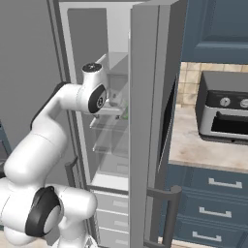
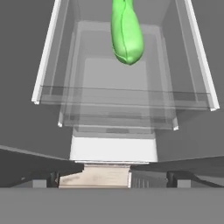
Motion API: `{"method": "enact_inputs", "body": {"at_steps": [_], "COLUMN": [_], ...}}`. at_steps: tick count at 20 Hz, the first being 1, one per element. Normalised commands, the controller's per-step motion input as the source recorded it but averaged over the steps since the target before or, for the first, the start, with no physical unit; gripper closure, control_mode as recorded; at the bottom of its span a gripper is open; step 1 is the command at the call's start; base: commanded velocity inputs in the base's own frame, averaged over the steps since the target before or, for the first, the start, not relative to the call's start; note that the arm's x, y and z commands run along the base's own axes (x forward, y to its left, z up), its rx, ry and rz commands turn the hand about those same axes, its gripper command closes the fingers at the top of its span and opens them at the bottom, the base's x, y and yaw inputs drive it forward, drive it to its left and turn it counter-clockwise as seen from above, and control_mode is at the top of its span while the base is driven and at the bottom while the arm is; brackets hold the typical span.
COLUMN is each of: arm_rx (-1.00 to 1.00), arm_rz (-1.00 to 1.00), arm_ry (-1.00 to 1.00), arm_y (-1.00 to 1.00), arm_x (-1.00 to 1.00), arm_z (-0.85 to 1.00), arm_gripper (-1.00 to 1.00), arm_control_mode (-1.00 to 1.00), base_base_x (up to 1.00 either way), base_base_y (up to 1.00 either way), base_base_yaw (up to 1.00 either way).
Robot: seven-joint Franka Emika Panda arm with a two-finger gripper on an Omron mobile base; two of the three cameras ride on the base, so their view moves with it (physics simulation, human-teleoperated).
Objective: Place the cold items (apple and corn) from the fridge in one tupperware on the dining counter. Place the warm items (hot dog and kebab skewer) in the stove area in another tupperware.
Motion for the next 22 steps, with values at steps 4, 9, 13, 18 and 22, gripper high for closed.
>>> {"method": "enact_inputs", "body": {"at_steps": [4, 9, 13, 18, 22], "arm_rx": [-0.11, -0.06, -0.01, 0.00, 0.00], "arm_rz": [-0.09, -0.02, 0.00, 0.00, 0.00], "arm_ry": [0.00, 0.00, 0.00, 0.00, -0.01], "arm_y": [-0.01, -0.01, 0.00, 0.00, -0.07], "arm_x": [0.01, 0.01, 0.00, 0.00, 0.02], "arm_z": [-0.02, 0.00, -0.01, 0.00, 0.00], "arm_gripper": [-1.00, -1.00, -1.00, -1.00, -1.00], "arm_control_mode": [-1.00, -1.00, -1.00, -1.00, -1.00], "base_base_x": [0.00, 0.00, 0.00, 0.00, 0.00], "base_base_y": [0.00, 0.00, 0.00, 0.00, 0.00], "base_base_yaw": [0.00, 0.00, 0.00, 0.00, 0.00]}}
